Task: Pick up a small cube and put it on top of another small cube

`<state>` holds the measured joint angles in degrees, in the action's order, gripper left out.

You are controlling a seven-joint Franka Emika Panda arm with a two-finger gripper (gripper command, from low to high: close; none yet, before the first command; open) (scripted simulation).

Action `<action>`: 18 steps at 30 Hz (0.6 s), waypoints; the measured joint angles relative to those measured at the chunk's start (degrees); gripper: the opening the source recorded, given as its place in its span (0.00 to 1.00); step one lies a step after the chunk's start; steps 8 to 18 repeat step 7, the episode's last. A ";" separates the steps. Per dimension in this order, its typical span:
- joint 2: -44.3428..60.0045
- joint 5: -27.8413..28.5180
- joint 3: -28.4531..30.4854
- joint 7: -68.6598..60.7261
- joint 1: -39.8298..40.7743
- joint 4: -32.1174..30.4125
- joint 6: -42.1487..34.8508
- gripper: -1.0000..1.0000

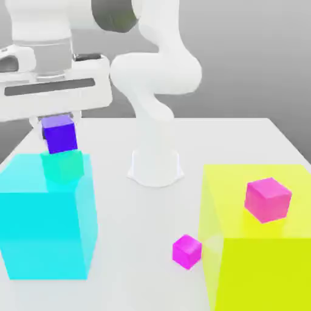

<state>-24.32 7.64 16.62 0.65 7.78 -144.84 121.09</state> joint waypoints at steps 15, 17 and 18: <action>-1.88 0.05 -0.84 0.19 0.25 3.49 -5.26 1.00; -1.88 0.05 -0.84 0.19 0.25 3.49 -5.26 1.00; -1.88 0.05 -0.84 0.19 0.25 3.49 -5.26 1.00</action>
